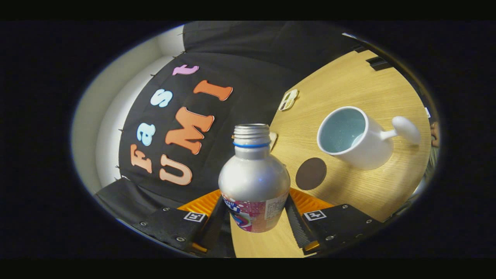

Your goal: Take the bottle from table, then pour the juice into the cup, finally place the bottle on the coaster

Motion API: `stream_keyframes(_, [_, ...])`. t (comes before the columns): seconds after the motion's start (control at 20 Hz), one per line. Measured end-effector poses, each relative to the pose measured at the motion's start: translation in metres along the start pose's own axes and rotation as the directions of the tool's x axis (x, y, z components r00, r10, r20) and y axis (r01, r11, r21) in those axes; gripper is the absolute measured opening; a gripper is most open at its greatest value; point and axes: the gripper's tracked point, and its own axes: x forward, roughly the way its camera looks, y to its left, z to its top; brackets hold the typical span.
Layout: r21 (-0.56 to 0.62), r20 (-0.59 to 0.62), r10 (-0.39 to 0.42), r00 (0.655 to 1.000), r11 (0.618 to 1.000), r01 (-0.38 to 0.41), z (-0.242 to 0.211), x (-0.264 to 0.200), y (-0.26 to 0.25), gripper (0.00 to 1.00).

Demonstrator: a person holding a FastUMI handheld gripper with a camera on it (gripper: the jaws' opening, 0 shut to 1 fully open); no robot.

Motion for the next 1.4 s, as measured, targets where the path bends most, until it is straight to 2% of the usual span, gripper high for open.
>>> stream_keyframes(0.6, [0.231, -0.007, -0.012, 1.000, 0.973, 0.013, 0.003, 0.006, 0.004, 0.77])
stream_keyframes(1.4, [0.474, -0.006, -0.055, 0.998, 0.879, 0.051, 0.011, 0.008, -0.004, 0.77])
